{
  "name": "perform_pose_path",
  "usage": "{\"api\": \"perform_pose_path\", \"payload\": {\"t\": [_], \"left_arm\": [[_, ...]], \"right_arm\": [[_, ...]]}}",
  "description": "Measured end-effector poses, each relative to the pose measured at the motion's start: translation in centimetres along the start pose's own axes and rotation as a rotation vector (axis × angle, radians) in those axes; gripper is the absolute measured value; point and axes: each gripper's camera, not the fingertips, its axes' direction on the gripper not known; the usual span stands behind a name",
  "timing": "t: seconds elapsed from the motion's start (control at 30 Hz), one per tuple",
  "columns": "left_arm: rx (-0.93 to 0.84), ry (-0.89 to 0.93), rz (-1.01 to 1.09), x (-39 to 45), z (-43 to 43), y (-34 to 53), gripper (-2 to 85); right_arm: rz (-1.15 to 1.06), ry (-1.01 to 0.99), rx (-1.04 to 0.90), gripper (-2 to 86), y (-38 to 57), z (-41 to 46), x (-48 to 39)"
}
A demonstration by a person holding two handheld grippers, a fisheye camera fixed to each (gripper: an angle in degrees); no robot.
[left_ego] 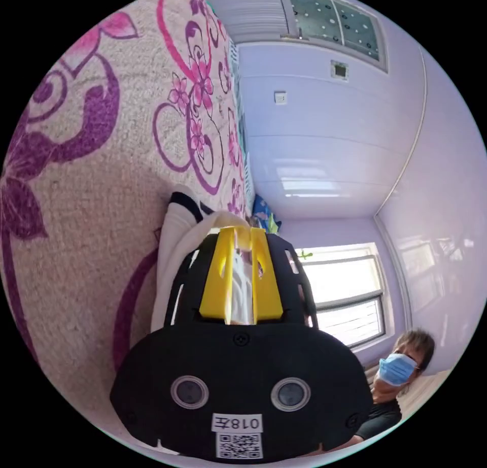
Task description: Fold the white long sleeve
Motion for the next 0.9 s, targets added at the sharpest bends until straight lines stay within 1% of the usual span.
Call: {"api": "perform_pose_path", "payload": {"t": [0.03, 0.1, 0.13, 0.17, 0.2, 0.23, 0.27, 0.3, 0.33, 0.37, 0.4, 0.43, 0.47, 0.5, 0.53, 0.57, 0.6, 0.63, 0.67, 0.7, 0.73, 0.77, 0.8, 0.83, 0.9], "left_arm": [[0.015, 0.032, 0.014, 0.1, -0.2, 0.0, 10.4], [0.073, 0.094, 0.141, 2.6, -1.9, 0.2, 12.8], [0.089, 0.099, 0.185, 3.5, -2.5, 0.5, 12.8], [0.115, 0.091, 0.270, 5.5, -3.5, 1.4, 12.1], [0.119, 0.069, 0.352, 7.6, -3.9, 2.7, 10.6], [0.110, 0.056, 0.392, 8.5, -3.7, 3.5, 9.5], [0.058, 0.030, 0.459, 10.0, -2.4, 5.0, 7.2], [-0.057, 0.004, 0.485, 10.8, 0.2, 5.9, 6.7], [-0.125, -0.007, 0.484, 10.9, 1.9, 6.2, 6.4], [-0.249, -0.024, 0.466, 10.6, 5.4, 6.7, 6.3], [-0.328, -0.045, 0.420, 9.6, 8.5, 6.9, 6.1], [-0.344, -0.068, 0.385, 8.9, 9.7, 6.9, 6.1], [-0.327, -0.167, 0.302, 6.9, 10.9, 6.6, 5.5], [-0.263, -0.271, 0.205, 4.9, 10.4, 6.2, 4.5], [-0.217, -0.255, 0.152, 3.9, 9.7, 6.1, 4.4], [-0.111, -0.130, 0.065, 2.7, 7.9, 6.1, 4.2], [-0.049, -0.070, 0.052, 3.0, 6.7, 6.2, 4.4], [-0.047, -0.078, 0.082, 3.9, 6.4, 6.3, 4.6], [-0.093, -0.088, 0.176, 6.1, 6.1, 6.7, 4.4], [-0.161, -0.047, 0.256, 8.3, 5.9, 7.6, 4.6], [-0.187, -0.020, 0.296, 9.4, 5.6, 8.3, 4.7], [-0.202, 0.001, 0.373, 11.3, 4.3, 10.1, 4.9], [-0.184, -0.016, 0.446, 13.0, 2.5, 12.3, 5.0], [-0.170, -0.032, 0.471, 13.5, 1.5, 13.5, 5.0], [-0.104, -0.134, 0.513, 14.8, -2.3, 17.7, 5.3]], "right_arm": [[-0.029, -0.018, 0.032, 11.6, 0.1, -0.2, -0.5], [-0.093, -0.055, 0.093, 12.3, 0.5, -1.3, -1.9], [-0.163, -0.065, 0.142, 11.8, 1.0, -2.3, -3.3], [-0.231, -0.037, 0.171, 10.8, 1.9, -2.9, -4.9], [-0.267, -0.014, 0.166, 10.4, 2.4, -2.7, -5.8], [-0.339, 0.040, 0.095, 9.7, 3.3, -1.4, -7.5], [-0.400, 0.071, -0.028, 9.2, 4.0, 1.2, -8.7], [-0.420, 0.072, -0.094, 9.1, 4.3, 2.7, -9.0], [-0.433, 0.057, -0.217, 8.8, 4.8, 6.0, -9.3], [-0.423, 0.051, -0.331, 8.5, 5.1, 9.5, -9.1], [-0.408, 0.066, -0.386, 8.4, 5.1, 11.3, -8.8], [-0.374, 0.115, -0.480, 8.2, 5.0, 14.5, -7.9], [-0.334, 0.223, -0.533, 7.2, 4.5, 16.7, -6.4], [-0.306, 0.297, -0.527, 6.8, 4.1, 17.2, -5.5], [-0.263, 0.367, -0.473, 4.6, 3.2, 16.7, -4.1], [-0.205, 0.310, -0.372, 4.2, 2.6, 15.0, -3.3], [-0.184, 0.258, -0.314, 4.9, 2.5, 13.9, -3.2], [-0.200, 0.186, -0.247, 6.0, 2.7, 12.1, -3.9], [-0.257, 0.138, -0.237, 6.9, 3.3, 10.5, -5.2], [-0.280, 0.122, -0.239, 7.1, 3.8, 9.7, -5.8], [-0.331, 0.092, -0.244, 7.7, 5.1, 8.0, -6.8], [-0.373, 0.098, -0.271, 8.2, 6.9, 6.4, -7.6], [-0.384, 0.113, -0.284, 8.5, 7.8, 5.5, -7.7], [-0.404, 0.151, -0.277, 8.8, 9.9, 3.5, -7.9], [-0.446, 0.241, -0.231, 9.3, 13.0, 0.5, -7.8]]}}
